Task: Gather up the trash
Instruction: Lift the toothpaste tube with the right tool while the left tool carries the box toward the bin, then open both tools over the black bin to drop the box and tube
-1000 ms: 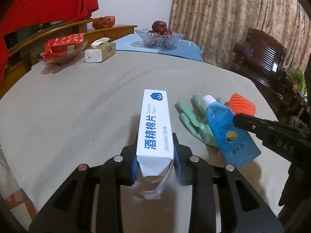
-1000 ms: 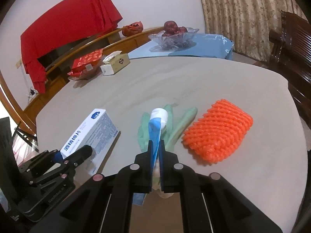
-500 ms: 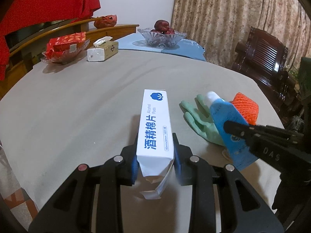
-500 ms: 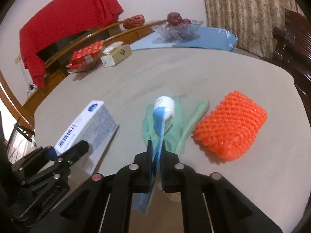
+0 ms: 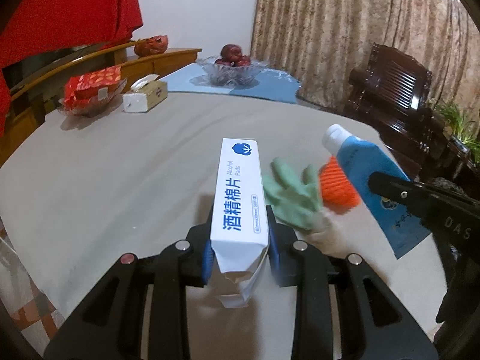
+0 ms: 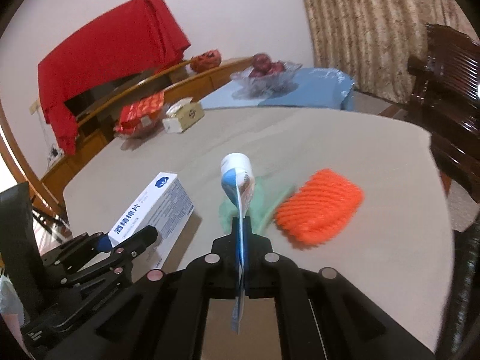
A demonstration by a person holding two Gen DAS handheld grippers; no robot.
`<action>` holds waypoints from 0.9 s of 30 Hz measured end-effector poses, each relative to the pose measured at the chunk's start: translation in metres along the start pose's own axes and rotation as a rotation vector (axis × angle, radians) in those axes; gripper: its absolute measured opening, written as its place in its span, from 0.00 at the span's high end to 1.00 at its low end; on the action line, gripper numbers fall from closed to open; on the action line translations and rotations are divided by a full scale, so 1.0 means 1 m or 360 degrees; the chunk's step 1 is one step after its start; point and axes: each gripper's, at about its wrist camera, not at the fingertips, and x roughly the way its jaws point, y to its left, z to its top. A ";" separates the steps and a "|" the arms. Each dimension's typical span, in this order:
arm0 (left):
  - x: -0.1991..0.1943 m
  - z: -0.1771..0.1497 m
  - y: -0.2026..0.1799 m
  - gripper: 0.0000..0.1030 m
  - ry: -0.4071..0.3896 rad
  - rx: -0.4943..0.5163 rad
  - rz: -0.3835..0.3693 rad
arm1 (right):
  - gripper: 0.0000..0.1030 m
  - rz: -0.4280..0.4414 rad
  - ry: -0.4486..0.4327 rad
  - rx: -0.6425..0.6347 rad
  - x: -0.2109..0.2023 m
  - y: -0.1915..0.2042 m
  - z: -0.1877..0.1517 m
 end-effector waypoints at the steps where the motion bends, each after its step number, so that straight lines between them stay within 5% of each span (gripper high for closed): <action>1: -0.004 0.002 -0.007 0.72 -0.0009 0.0010 -0.0015 | 0.98 -0.0018 -0.0022 0.0004 -0.010 -0.004 0.001; 15: -0.047 0.012 -0.118 0.72 -0.0116 0.0144 -0.0279 | 0.98 -0.0252 -0.0239 0.0099 -0.113 -0.065 0.002; 27: -0.057 0.005 -0.225 0.72 -0.0115 0.0298 -0.0511 | 0.98 -0.0504 -0.0330 0.0268 -0.200 -0.151 -0.032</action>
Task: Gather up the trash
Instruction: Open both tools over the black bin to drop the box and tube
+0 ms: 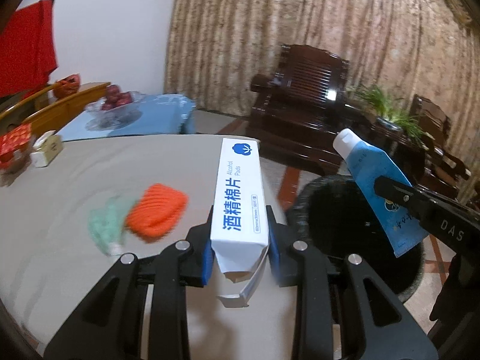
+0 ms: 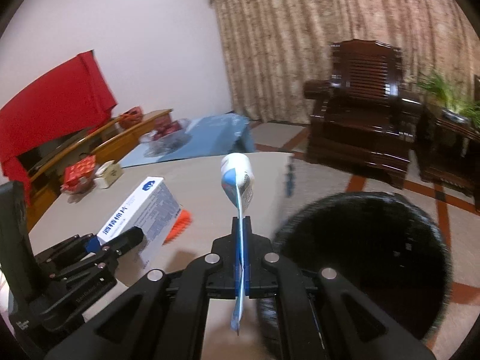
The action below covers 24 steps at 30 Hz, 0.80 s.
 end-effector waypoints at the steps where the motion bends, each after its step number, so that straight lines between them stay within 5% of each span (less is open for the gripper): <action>1: 0.003 0.000 -0.010 0.72 0.0000 0.0016 -0.0023 | 0.98 -0.0025 -0.0003 0.0018 -0.005 -0.011 -0.001; 13: 0.043 -0.003 -0.106 0.72 0.0031 0.0166 -0.0241 | 0.98 -0.0225 0.0019 0.0121 -0.032 -0.096 -0.017; 24: 0.078 -0.008 -0.144 0.72 0.0097 0.0222 -0.0309 | 0.98 -0.0286 0.0076 0.0172 -0.029 -0.135 -0.031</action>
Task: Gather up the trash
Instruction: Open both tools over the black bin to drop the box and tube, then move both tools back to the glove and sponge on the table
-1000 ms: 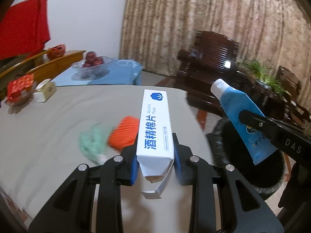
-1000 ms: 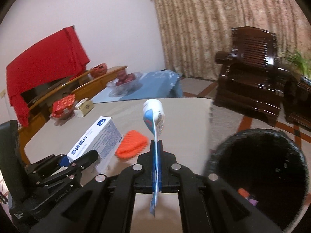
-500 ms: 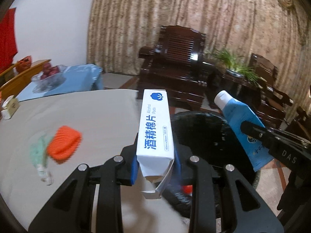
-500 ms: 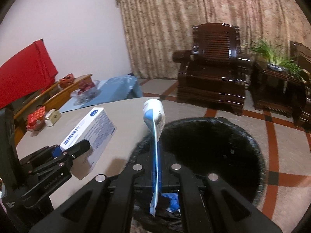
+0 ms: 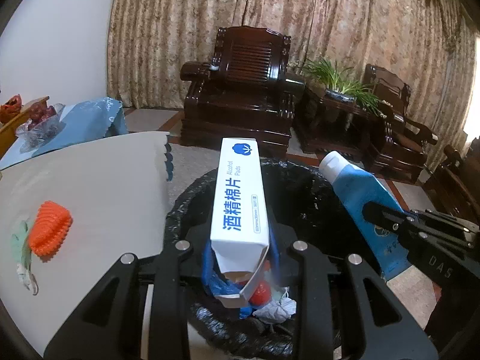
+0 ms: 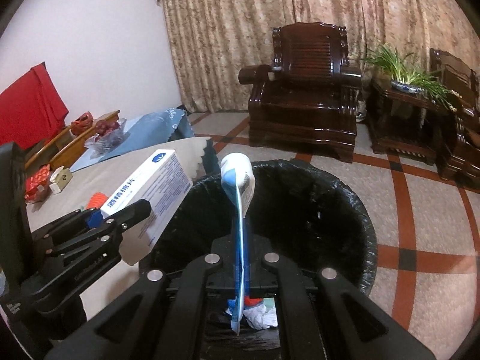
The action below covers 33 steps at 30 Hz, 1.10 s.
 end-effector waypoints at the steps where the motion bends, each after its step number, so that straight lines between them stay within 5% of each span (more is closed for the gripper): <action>1: 0.003 0.000 -0.001 0.72 0.0007 0.0005 -0.0012 | 0.98 -0.0002 0.0006 0.0004 0.002 -0.003 -0.001; 3: 0.006 0.000 -0.001 0.69 0.0020 0.0005 -0.0043 | 0.96 -0.0011 0.0020 0.0003 0.005 -0.006 -0.002; 4: 0.008 0.000 -0.001 0.57 0.0026 -0.0006 -0.0077 | 0.95 -0.0034 0.0025 0.0000 0.006 -0.007 -0.002; 5: 0.009 0.000 -0.001 0.48 0.0030 -0.0017 -0.0099 | 0.85 -0.0049 0.0030 -0.0002 0.007 -0.009 -0.004; 6: 0.009 -0.001 0.001 0.36 0.0026 -0.0032 -0.0113 | 0.61 -0.0064 0.0038 -0.0003 0.008 -0.009 -0.005; 7: 0.008 -0.002 0.003 0.34 0.0019 -0.0051 -0.0127 | 0.49 -0.0085 0.0041 -0.0004 0.009 -0.010 -0.006; 10: 0.006 -0.005 0.009 0.29 0.0023 -0.0070 -0.0128 | 0.33 -0.0125 0.0016 -0.0004 0.005 -0.012 -0.009; 12: 0.001 -0.006 0.015 0.26 0.0014 -0.0072 -0.0103 | 0.13 -0.0144 0.0006 0.0014 0.002 -0.013 -0.011; 19: -0.038 -0.007 0.058 0.15 -0.0053 -0.0133 0.0114 | 0.06 -0.0078 -0.0073 -0.0013 -0.010 0.011 -0.007; 33: -0.122 -0.033 0.188 0.14 -0.0097 -0.0301 0.0654 | 0.06 0.0245 -0.0088 -0.0156 0.018 0.126 -0.003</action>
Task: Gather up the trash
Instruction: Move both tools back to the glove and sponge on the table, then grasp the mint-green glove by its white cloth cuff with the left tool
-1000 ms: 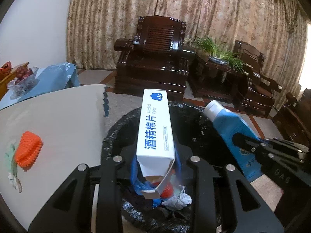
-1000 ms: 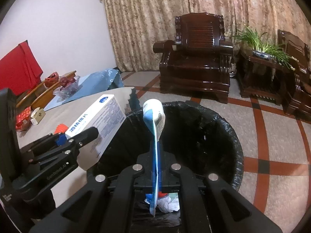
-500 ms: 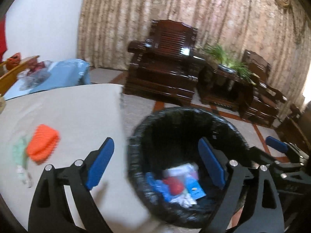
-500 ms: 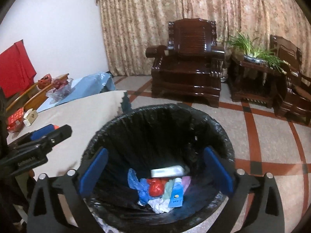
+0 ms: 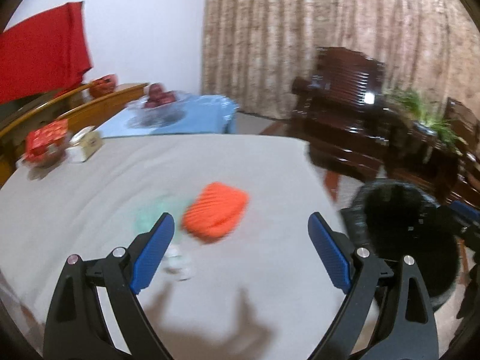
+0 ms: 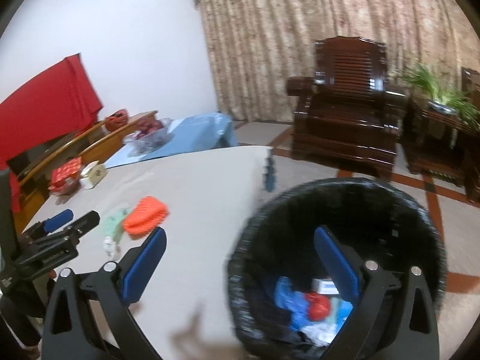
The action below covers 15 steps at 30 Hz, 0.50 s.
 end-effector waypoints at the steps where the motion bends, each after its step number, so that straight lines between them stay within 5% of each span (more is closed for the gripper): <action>1: 0.000 0.000 0.011 0.14 0.0007 -0.0020 0.0034 | 0.06 0.0023 0.0002 -0.0025 0.005 0.010 0.000; 15: 0.022 -0.027 0.085 0.14 0.0132 -0.0104 0.0187 | 0.06 0.0173 0.0107 -0.0206 0.076 0.099 -0.012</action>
